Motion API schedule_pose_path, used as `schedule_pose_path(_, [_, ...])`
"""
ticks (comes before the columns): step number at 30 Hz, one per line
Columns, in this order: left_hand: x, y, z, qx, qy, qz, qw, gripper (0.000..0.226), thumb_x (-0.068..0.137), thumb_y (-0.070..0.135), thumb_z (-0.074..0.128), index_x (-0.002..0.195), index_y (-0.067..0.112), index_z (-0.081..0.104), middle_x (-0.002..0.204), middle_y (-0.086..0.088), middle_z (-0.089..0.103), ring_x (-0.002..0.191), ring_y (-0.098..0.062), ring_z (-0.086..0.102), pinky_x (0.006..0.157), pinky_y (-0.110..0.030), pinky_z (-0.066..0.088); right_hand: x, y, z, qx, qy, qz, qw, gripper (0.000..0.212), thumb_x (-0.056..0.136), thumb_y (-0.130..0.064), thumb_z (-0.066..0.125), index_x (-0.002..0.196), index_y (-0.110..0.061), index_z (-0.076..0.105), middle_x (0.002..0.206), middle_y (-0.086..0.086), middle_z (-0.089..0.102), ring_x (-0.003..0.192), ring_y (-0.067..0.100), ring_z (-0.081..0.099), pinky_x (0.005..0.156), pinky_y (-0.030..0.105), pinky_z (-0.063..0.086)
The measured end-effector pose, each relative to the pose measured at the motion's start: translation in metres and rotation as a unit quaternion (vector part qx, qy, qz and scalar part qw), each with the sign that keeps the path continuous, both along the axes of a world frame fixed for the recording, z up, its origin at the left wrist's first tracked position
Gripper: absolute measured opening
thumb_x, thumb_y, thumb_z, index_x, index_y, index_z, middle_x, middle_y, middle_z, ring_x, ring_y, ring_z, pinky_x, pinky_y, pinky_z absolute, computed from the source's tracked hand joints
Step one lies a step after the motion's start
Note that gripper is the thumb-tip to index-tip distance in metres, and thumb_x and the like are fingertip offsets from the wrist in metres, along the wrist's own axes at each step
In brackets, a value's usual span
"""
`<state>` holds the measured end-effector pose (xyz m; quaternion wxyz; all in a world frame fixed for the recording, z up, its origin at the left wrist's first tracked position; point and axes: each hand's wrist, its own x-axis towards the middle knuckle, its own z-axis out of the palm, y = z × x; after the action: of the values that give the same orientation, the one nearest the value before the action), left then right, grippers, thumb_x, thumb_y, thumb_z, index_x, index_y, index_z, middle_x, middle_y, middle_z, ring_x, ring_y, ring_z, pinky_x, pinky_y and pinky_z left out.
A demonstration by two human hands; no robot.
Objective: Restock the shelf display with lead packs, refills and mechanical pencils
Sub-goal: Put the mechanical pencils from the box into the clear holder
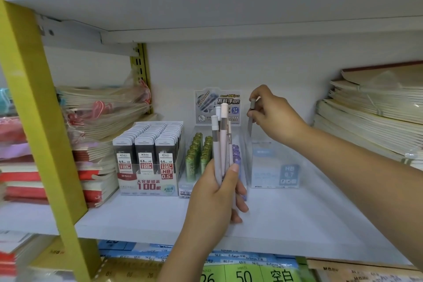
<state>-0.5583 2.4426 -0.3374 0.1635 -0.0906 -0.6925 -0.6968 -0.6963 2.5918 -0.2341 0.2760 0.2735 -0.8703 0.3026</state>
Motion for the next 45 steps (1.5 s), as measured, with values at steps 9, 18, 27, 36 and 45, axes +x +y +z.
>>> schedule_pose_path(9, [0.001, -0.001, 0.000, 0.004, -0.001, -0.005, 1.000, 0.019, 0.100, 0.038, 0.053, 0.095, 0.021, 0.059, 0.066, -0.006, 0.066, 0.050, -0.016, 0.060, 0.042, -0.025, 0.047, 0.001, 0.002, 0.000, 0.005, 0.000, -0.002, 1.000, 0.028, 0.094, -0.009, 0.053, 0.113, -0.019, 0.035, 0.081, -0.003, 0.060, 0.077, 0.024, 0.065, 0.078, 0.044, 0.055])
schedule_pose_path(18, [0.002, -0.003, 0.001, -0.002, 0.000, -0.010, 1.000, 0.020, 0.099, 0.041, 0.053, 0.097, 0.022, 0.059, 0.067, -0.005, 0.067, 0.051, -0.015, 0.061, 0.044, -0.026, 0.049, 0.001, 0.001, -0.005, -0.026, 0.010, 0.012, 1.000, 0.024, 0.093, -0.010, 0.055, 0.109, -0.019, 0.039, 0.085, 0.005, 0.064, 0.078, 0.028, 0.065, 0.078, 0.048, 0.054])
schedule_pose_path(27, [0.001, -0.003, 0.001, -0.003, 0.002, -0.012, 1.000, 0.019, 0.099, 0.041, 0.053, 0.097, 0.023, 0.059, 0.068, -0.004, 0.067, 0.051, -0.014, 0.061, 0.044, -0.025, 0.049, 0.000, 0.000, -0.005, -0.037, -0.011, 0.011, 0.999, 0.024, 0.093, -0.011, 0.055, 0.109, -0.022, 0.041, 0.083, 0.004, 0.064, 0.077, 0.027, 0.064, 0.079, 0.046, 0.055])
schedule_pose_path(36, [0.001, -0.003, -0.001, 0.003, -0.007, -0.008, 1.000, 0.022, 0.100, 0.040, 0.053, 0.097, 0.020, 0.060, 0.072, -0.010, 0.069, 0.051, -0.014, 0.060, 0.043, -0.025, 0.048, 0.000, 0.001, -0.010, -0.039, 0.030, -0.025, 0.998, 0.028, 0.094, -0.012, 0.054, 0.118, -0.015, 0.040, 0.084, 0.005, 0.063, 0.078, 0.027, 0.064, 0.075, 0.041, 0.052])
schedule_pose_path(45, [0.002, -0.003, -0.001, 0.000, -0.013, -0.004, 1.000, 0.026, 0.099, 0.041, 0.053, 0.098, 0.016, 0.060, 0.068, -0.009, 0.068, 0.050, -0.014, 0.060, 0.044, -0.024, 0.048, 0.002, -0.002, -0.012, -0.013, 0.045, -0.019, 0.999, 0.025, 0.095, -0.009, 0.051, 0.116, -0.011, 0.039, 0.083, 0.012, 0.061, 0.075, 0.032, 0.061, 0.073, 0.043, 0.052])
